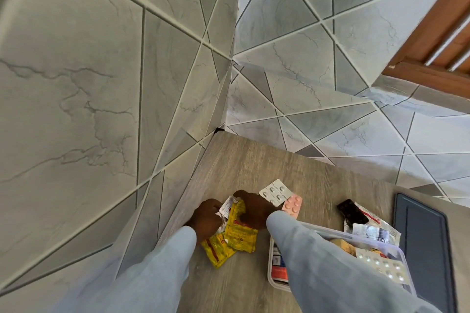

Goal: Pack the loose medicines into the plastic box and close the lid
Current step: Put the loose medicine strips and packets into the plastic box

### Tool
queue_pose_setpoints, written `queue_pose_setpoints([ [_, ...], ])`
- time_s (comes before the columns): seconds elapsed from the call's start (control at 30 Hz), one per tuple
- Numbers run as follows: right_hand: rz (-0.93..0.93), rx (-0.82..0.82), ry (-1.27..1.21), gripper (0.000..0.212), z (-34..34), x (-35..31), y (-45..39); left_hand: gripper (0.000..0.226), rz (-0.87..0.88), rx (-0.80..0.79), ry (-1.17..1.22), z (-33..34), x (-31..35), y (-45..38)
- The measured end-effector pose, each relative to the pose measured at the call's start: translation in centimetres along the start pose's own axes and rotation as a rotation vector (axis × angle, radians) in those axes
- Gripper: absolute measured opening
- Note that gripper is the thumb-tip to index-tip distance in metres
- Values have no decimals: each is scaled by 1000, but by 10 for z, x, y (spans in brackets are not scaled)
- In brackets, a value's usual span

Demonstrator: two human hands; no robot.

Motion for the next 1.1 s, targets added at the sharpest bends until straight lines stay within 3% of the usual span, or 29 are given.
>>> queue_pose_setpoints([
  [0.07, -12, -38, 40, 78, 4, -4, 1, 27, 3, -26, 21, 0, 0, 6],
  [0.13, -17, -51, 36, 82, 8, -7, 2, 28, -13, -47, 112, 1, -1, 11],
  [0.27, -53, -37, 26, 61, 11, -16, 10, 20, 32, -71, 219, 2, -3, 25],
  [0.37, -91, -33, 4, 39, 12, -21, 18, 40, 87, -83, 219, -4, -3, 37],
  [0.67, -211, 234, -188, 38, -40, -23, 59, 47, 256, -93, 394, -40, 50, 55],
  [0.83, -140, 385, -356, 24, -78, 33, 103, 52, 356, -192, 425, -7, 109, 64],
  [1.1, 33, 521, -584, 9, -74, 172, 195, 37, 436, -395, 296, 126, 183, 88],
])
Point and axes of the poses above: each hand's wrist, its own y-axis away from the middle knuckle, its own z-axis out of the palm, x = y × z, the point moved 3 cm from there along -y, towards the middle knuckle
